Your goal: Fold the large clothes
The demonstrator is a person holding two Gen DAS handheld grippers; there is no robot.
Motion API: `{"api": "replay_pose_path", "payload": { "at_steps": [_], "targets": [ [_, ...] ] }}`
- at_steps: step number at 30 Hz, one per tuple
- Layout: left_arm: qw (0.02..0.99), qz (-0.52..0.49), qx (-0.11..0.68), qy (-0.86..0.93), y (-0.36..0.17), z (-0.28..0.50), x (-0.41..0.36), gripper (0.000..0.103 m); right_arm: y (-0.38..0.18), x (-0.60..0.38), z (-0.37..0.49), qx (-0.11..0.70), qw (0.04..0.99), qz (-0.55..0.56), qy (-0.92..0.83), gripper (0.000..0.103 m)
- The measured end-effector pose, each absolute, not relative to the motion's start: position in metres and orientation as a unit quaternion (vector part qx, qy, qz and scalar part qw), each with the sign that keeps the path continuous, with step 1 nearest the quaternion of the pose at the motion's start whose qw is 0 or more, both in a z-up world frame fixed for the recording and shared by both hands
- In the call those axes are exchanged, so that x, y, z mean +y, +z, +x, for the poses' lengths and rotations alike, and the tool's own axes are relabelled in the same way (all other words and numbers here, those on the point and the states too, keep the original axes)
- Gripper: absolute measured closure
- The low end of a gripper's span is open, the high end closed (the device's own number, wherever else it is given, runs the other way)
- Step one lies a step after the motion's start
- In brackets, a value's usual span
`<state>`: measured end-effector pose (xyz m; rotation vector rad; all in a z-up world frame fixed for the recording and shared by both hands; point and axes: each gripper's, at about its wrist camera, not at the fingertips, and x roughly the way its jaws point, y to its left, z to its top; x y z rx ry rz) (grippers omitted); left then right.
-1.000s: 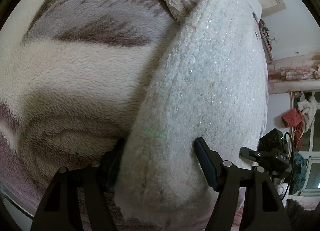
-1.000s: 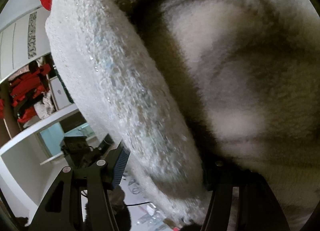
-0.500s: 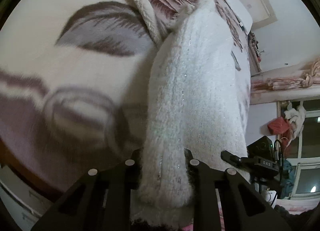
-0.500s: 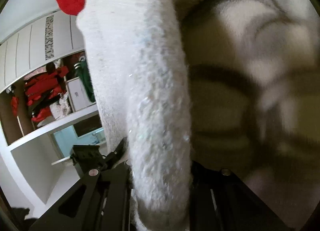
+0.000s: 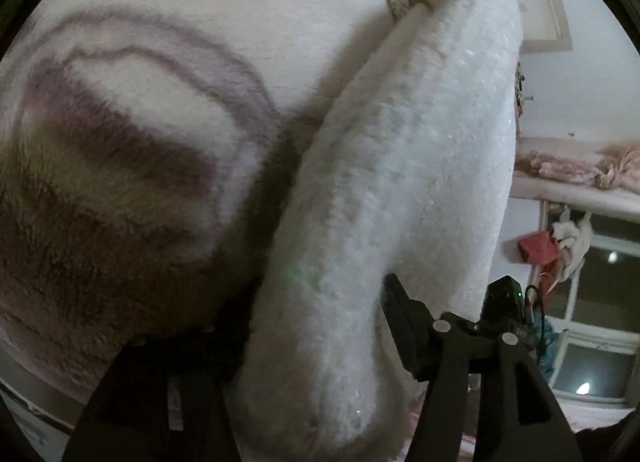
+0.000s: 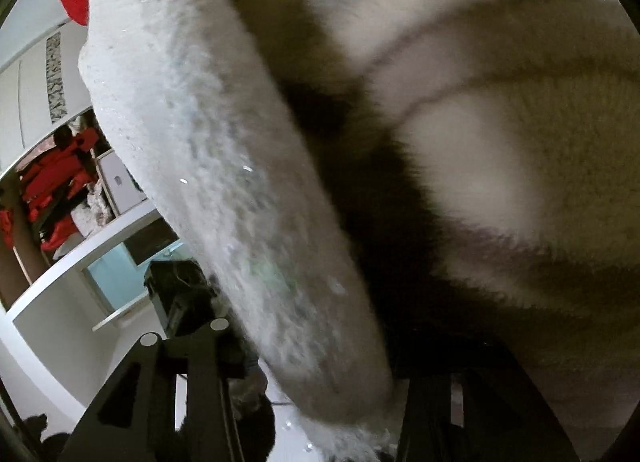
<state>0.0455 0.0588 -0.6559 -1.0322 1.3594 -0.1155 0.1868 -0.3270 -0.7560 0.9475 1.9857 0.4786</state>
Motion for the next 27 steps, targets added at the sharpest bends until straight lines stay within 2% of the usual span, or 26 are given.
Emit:
{"api": "replay_pose_path", "payload": {
  "at_steps": [1, 2, 3, 4, 5, 11, 17, 22, 27],
  "targets": [
    [0.662, -0.452, 0.596, -0.045, -0.651, 0.044, 0.058, 0.051, -0.756, -0.327, 0.186, 0.794, 0.43, 0.385, 0.191, 0.055],
    [0.666, -0.451, 0.593, -0.042, -0.645, 0.043, 0.056, 0.068, -0.754, -0.325, 0.186, 0.792, 0.434, 0.383, 0.193, 0.058],
    [0.668, -0.453, 0.589, -0.042, -0.639, 0.04, 0.055, 0.081, -0.748, -0.32, 0.184, 0.789, 0.438, 0.38, 0.203, 0.076],
    [0.669, -0.456, 0.586, -0.036, -0.631, 0.037, 0.056, 0.082, -0.743, -0.317, 0.183, 0.787, 0.434, 0.385, 0.209, 0.082],
    [0.671, -0.461, 0.58, -0.036, -0.62, 0.035, 0.057, 0.085, -0.734, -0.313, 0.182, 0.784, 0.435, 0.387, 0.216, 0.083],
    [0.686, -0.503, 0.523, -0.053, -0.532, 0.042, 0.07, 0.086, -0.662, -0.298, 0.2, 0.743, 0.429, 0.446, 0.257, 0.086],
    [0.745, -0.494, 0.438, -0.097, -0.464, 0.14, 0.082, 0.086, -0.599, -0.272, 0.279, 0.678, 0.458, 0.494, 0.295, 0.086],
    [0.776, -0.458, 0.417, -0.12, -0.464, 0.261, 0.088, 0.086, -0.596, -0.254, 0.38, 0.635, 0.507, 0.505, 0.291, 0.087],
    [0.772, -0.434, 0.45, -0.11, -0.517, 0.354, 0.099, 0.086, -0.643, -0.242, 0.474, 0.634, 0.537, 0.497, 0.249, 0.087]
  ]
}}
